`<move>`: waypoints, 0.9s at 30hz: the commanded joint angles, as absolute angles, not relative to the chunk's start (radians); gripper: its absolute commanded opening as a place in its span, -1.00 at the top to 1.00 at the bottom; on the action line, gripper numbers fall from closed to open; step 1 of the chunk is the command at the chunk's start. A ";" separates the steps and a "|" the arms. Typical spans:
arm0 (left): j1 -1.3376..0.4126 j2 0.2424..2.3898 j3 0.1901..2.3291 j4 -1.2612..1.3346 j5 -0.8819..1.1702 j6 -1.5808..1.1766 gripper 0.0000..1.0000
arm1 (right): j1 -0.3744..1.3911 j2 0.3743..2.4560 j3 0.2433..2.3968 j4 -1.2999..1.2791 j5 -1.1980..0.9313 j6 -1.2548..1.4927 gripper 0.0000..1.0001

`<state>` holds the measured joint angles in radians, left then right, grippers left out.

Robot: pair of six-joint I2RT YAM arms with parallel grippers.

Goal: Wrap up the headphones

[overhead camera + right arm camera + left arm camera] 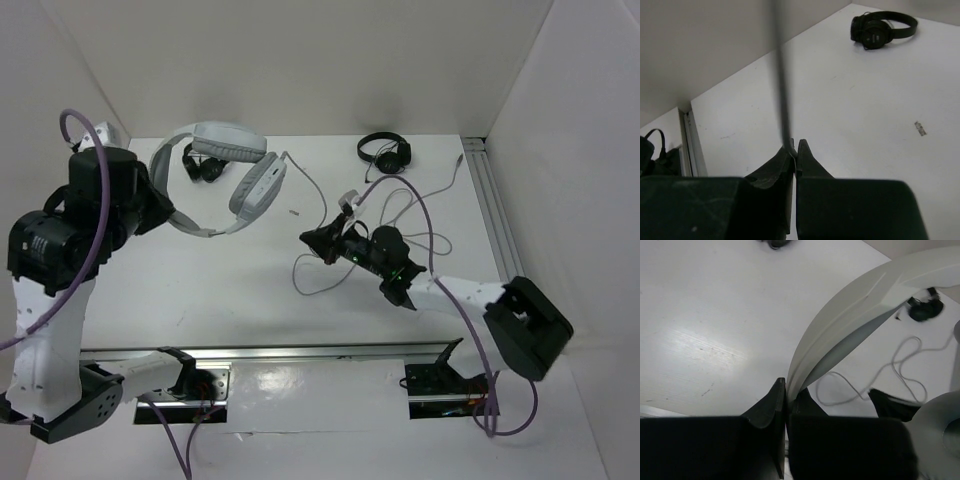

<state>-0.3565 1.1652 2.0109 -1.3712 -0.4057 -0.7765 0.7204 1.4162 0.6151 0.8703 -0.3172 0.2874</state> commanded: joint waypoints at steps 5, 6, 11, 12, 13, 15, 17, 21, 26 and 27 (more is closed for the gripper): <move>-0.342 1.170 1.760 -1.217 -0.817 -0.856 1.00 | 1.031 1.042 0.621 0.511 0.514 0.107 1.00; -0.333 1.170 1.737 -1.203 -0.853 -0.856 1.00 | 1.060 1.023 0.633 0.429 0.602 0.091 1.00; -0.333 1.170 1.580 -1.030 -0.841 -0.634 1.00 | 1.221 1.000 0.773 0.252 1.063 -0.060 1.00; -0.345 1.170 1.537 -0.988 -0.859 -0.602 1.00 | 1.242 1.012 0.791 0.229 1.101 -0.092 1.00; -0.345 1.170 1.523 -0.988 -0.882 -0.592 1.00 | 1.264 1.012 0.807 0.229 1.136 -0.121 1.00; -0.374 1.170 1.497 -0.988 -0.925 -0.572 1.00 | 1.334 0.999 0.828 0.241 1.190 -0.225 1.00; -0.425 1.170 1.462 -0.977 -0.942 -0.540 1.00 | 1.376 0.986 0.853 0.253 1.199 -0.317 1.00; -0.462 1.114 1.402 -0.896 -0.897 -0.421 1.00 | 1.442 0.951 0.914 0.171 1.172 -0.342 1.00; -0.515 1.081 1.345 -0.827 -0.847 -0.302 1.00 | 1.482 0.885 0.959 -0.007 0.855 -0.333 1.00; -0.515 1.095 1.345 -0.827 -0.856 -0.314 1.00 | 1.482 0.876 0.972 -0.049 0.704 -0.333 1.00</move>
<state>-0.5041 1.1118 1.3369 -0.9585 -0.8280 -0.3687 1.4651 0.9169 0.8944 0.0681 0.9649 -0.3050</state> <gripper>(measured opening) 0.111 0.034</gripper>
